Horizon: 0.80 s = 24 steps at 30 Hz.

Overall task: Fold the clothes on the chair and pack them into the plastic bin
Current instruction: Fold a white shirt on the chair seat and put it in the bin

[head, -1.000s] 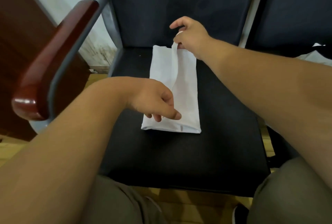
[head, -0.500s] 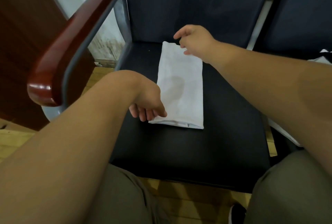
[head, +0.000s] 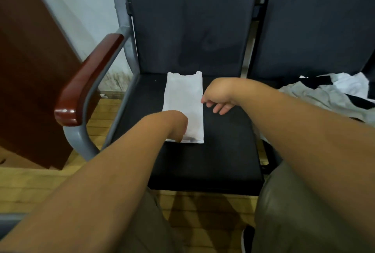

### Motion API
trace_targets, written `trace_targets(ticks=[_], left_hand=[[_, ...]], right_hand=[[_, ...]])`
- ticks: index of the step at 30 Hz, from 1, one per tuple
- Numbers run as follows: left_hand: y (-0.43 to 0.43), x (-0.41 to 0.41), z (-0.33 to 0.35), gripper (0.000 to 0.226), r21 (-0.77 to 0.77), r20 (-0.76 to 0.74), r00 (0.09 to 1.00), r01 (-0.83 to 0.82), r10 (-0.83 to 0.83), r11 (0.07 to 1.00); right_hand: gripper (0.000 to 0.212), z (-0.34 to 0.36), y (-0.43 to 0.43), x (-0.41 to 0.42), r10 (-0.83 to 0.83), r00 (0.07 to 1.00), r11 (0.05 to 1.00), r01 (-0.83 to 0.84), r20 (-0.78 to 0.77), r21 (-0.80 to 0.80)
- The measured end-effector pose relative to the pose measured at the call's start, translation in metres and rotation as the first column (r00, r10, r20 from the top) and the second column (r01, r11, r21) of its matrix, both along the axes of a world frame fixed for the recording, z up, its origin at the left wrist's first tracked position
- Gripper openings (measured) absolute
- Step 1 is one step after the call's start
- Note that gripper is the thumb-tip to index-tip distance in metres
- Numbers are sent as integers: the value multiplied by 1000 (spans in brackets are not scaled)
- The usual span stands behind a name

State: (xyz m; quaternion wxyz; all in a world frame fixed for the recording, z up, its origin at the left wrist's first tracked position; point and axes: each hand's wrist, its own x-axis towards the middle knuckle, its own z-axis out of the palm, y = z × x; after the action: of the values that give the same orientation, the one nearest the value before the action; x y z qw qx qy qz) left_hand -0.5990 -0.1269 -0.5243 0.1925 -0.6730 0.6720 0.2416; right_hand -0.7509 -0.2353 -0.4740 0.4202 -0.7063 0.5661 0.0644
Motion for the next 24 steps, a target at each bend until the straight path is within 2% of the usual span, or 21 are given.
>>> trace_targets(ticks=[4, 8, 10, 12, 15, 18, 20, 22, 24], left_hand=[[14, -9, -15, 52, -84, 88, 996, 30, -22, 996], [21, -21, -30, 49, -198, 242, 964, 160, -110, 967], [17, -26, -33, 44, -213, 275, 956, 167, -105, 963], [11, -26, -29, 40, -190, 238, 970, 100, -53, 977], [1, -15, -12, 28, -162, 61, 997, -43, 54, 986], [-7, -6, 8, 16, -202, -96, 992, -100, 82, 974], [-10, -8, 24, 11, -203, -150, 986, -108, 78, 973], [-13, -12, 39, 9, -180, -174, 982, -109, 77, 978], [-14, -15, 50, 11, -150, -181, 979, -118, 90, 982]], right_hand=[[30, -18, 39, -30, -43, 999, 997, 42, 25, 65], [35, -25, 56, -47, 20, 993, 998, -13, -114, 65], [35, -19, 56, -50, 21, 999, 997, -17, -45, 75], [33, -13, 57, -57, 60, 998, 995, -60, 7, 78], [35, -10, 56, -68, 288, 956, 956, -291, -59, -47], [78, -14, 52, -68, 411, 898, 884, -434, -157, -173], [97, -21, 50, -62, 443, 884, 848, -467, -149, -252], [91, -26, 49, -55, 476, 871, 808, -488, -122, -331], [62, -28, 48, -49, 485, 866, 759, -485, -120, -435]])
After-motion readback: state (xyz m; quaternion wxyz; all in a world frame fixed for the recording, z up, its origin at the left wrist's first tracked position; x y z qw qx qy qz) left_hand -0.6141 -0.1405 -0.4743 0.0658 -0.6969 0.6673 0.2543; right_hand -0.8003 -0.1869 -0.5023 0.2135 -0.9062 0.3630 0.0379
